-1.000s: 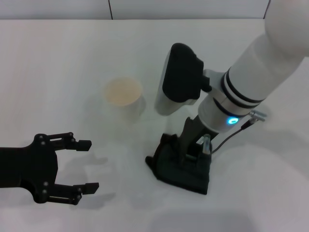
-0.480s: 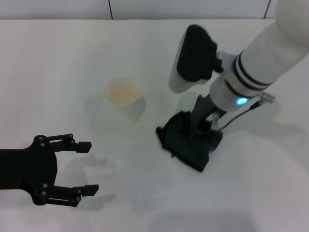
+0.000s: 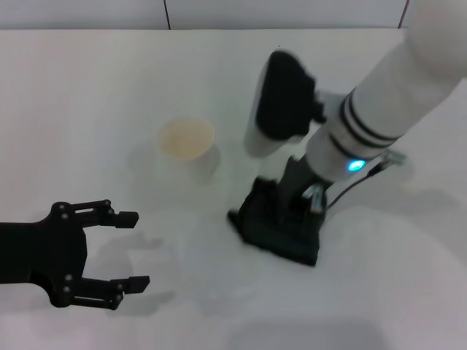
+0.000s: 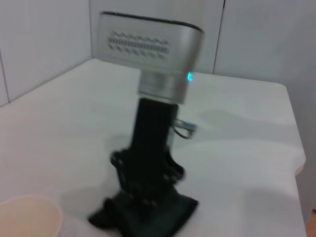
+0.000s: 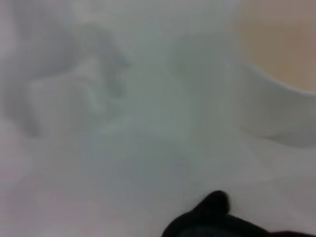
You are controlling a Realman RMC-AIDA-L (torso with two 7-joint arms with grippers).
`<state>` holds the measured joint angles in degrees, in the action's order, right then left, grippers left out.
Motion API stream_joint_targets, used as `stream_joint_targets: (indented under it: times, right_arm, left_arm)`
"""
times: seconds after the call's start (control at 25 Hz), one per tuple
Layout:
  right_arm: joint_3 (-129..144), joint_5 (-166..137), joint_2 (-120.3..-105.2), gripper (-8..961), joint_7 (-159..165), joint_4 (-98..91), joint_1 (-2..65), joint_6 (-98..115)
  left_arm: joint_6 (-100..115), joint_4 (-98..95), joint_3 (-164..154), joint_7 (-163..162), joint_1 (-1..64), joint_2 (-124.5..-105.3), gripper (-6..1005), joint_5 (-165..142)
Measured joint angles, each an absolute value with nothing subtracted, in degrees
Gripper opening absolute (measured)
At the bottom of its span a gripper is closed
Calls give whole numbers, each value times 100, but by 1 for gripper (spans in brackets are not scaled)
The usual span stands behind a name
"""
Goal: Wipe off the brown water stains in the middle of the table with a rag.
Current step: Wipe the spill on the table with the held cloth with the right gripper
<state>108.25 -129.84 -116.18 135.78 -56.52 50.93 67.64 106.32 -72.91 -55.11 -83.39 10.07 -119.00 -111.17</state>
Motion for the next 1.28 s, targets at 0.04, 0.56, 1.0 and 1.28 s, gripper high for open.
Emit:
stream_joint_targets:
  times: [0.04,0.56,1.0,1.28]
  right_arm:
    - [10825,-12984,-11618,72,13578,-5652,5093,6764]
    - [11034,-12549,-11575,78,13400,-5401,5245,6415]
    - [9941,-13219,-11530,83,12848,-5773,4743,6942]
    - [8842,-13688,-11507,87,12204,-6402,3966,7608]
  left_arm:
    - [10631,-7290,-5507,-8340,1010,-11900,874,-11116]
    - [10609,-7286,-5500,-8341,1037,-11900,874,-11108]
    - [10624,-7235,-5290,-8281,991,-11893,874,-10959]
    - [10602,-7233,-5281,-8279,997,-11891,874,-10899]
